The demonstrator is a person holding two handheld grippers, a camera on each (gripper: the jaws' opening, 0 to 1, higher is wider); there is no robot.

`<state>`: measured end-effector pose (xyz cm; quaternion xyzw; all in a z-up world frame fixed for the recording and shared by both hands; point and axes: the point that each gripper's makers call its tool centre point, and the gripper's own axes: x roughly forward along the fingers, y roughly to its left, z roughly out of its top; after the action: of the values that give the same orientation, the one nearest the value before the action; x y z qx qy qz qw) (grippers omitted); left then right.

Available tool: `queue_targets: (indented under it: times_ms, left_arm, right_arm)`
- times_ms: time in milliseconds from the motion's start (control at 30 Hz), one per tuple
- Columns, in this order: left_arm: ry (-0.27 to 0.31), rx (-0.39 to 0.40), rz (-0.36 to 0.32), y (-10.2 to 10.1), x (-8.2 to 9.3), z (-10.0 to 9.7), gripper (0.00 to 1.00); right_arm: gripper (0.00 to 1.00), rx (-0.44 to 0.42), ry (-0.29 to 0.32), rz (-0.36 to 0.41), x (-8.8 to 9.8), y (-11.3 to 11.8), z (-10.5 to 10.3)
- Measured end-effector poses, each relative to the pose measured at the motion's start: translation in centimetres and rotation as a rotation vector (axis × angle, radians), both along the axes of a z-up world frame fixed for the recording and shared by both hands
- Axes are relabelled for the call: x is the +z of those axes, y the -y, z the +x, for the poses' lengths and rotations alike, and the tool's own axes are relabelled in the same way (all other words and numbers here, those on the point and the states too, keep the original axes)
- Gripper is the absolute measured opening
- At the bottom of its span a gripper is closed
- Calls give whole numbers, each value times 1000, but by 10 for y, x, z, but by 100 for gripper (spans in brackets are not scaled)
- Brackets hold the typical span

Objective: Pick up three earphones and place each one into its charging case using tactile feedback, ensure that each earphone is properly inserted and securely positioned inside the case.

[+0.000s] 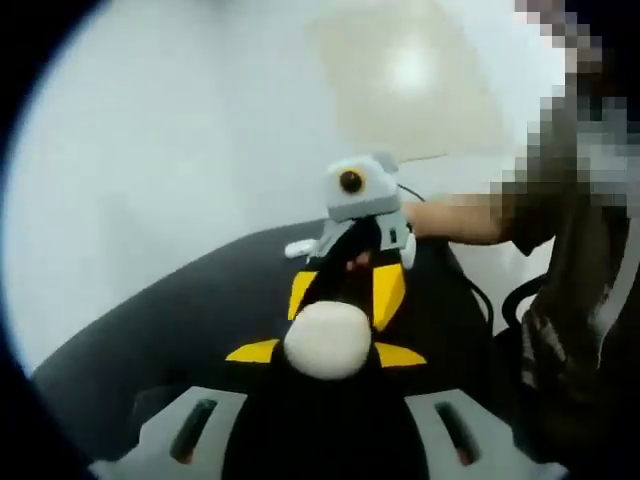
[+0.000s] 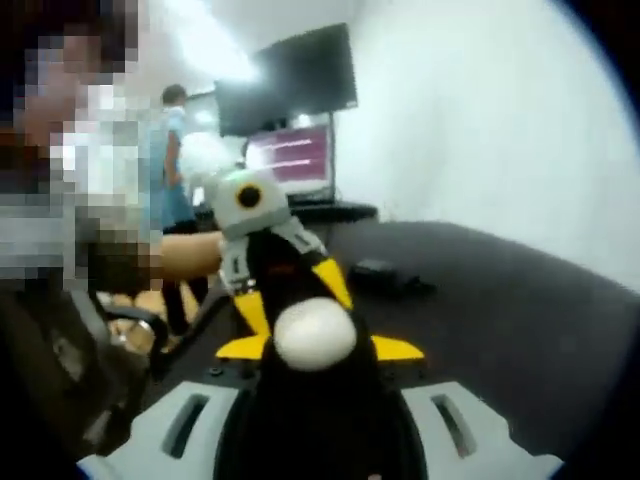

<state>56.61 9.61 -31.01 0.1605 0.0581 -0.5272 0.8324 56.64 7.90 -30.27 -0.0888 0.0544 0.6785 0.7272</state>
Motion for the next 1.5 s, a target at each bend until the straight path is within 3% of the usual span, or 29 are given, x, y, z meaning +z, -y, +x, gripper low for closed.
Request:
queue_targets:
  times_ms: [33, 167, 267, 333, 400, 500, 600, 633, 733, 833, 867, 1033, 1133, 1200, 1300, 1400, 1467, 1500]
  left_arm:
    - [5, -11, -15, 0, 3, -1, 32]
    - [-11, -3, -307, -12, 48, 0, 38]
    - [58, 59, -475, -38, 79, 7, 35]
    - [59, 100, -657, -61, 104, 11, 35]
    - [46, 186, -798, -88, 114, 25, 29]
    - [4, 299, -794, -111, 104, 44, 16]
    - [45, 232, -883, -111, 121, 34, 22]
    - [52, 226, -878, -109, 121, 31, 23]
    - [72, 237, -834, -104, 117, 31, 24]
    - [78, 235, -810, -100, 115, 29, 24]
    - [85, 232, -811, -99, 116, 27, 24]
    - [82, 252, -836, -104, 117, 29, 22]
    - [75, 248, -823, -101, 116, 29, 22]
    - [83, 236, -826, -100, 117, 26, 22]
    - [83, 251, -807, -98, 115, 27, 22]
    - [93, 250, -791, -95, 114, 26, 22]
    - [103, 250, -778, -94, 114, 24, 22]
    - [107, 254, -773, -94, 114, 24, 22]
  right_arm:
    - [44, -1, 3, 7, 1, 1, 0]
    - [45, 2, -19, -3, -1, -1, 2]
    - [46, -6, -29, 4, 1, -2, 3]
    - [46, -9, -34, 11, 4, -3, 3]
    - [46, -12, -26, -2, 5, -6, 1]
    - [51, -20, 11, -74, -6, -14, 2]
    - [54, -1, 52, -145, -17, -22, 0]
    - [53, 2, 62, -164, -21, -26, -1]
    - [40, -29, -2, -149, -19, -33, 2]
    - [40, -33, 80, -140, -18, -31, 2]
    - [40, -40, 131, -149, -16, -27, 0]
    - [39, -150, 255, -155, -6, 1, 3]
    - [39, -236, 234, -178, -14, 34, 6]
    - [39, -311, 207, -154, -10, 54, 12]
    - [39, -531, 240, -125, 7, 99, 39]
    - [39, -842, 269, -67, 31, 161, 78]
    - [39, -1060, 225, -13, 39, 203, 97]
    - [39, -1119, 212, 4, 41, 217, 103]
